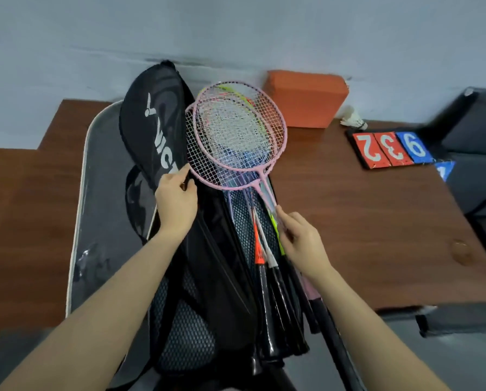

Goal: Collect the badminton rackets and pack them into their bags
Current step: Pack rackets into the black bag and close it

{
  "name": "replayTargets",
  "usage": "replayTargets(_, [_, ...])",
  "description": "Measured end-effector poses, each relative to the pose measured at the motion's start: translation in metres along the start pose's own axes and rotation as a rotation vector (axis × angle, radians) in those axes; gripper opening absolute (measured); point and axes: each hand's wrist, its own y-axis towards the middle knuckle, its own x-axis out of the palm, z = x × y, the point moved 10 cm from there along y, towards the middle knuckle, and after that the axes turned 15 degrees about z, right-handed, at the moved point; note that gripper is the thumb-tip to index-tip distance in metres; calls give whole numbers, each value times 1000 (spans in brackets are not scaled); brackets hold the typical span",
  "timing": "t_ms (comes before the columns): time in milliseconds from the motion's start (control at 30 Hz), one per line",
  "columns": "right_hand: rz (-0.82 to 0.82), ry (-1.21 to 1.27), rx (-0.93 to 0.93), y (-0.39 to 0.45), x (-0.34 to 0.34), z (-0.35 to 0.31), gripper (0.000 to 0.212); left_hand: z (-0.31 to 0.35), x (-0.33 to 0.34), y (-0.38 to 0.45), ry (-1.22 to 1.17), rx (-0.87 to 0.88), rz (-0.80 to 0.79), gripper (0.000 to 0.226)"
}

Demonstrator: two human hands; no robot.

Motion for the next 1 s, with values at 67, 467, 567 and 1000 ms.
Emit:
replayTargets(67, [-35,-16,19,-9,2,5,41,3,6,-4,4,1,-4,39])
replayTargets(467, [-237,102,47,-25,24,-2,40,20,17,-36,2,305,-50,37])
replayTargets(567, [-246,224,260,-18,29,7,43,17,11,-46,-26,326,-59,35])
replayTargets(1000, [-106,307,386,24,89,-36,33,1,-31,-48,-179,98,-59,32])
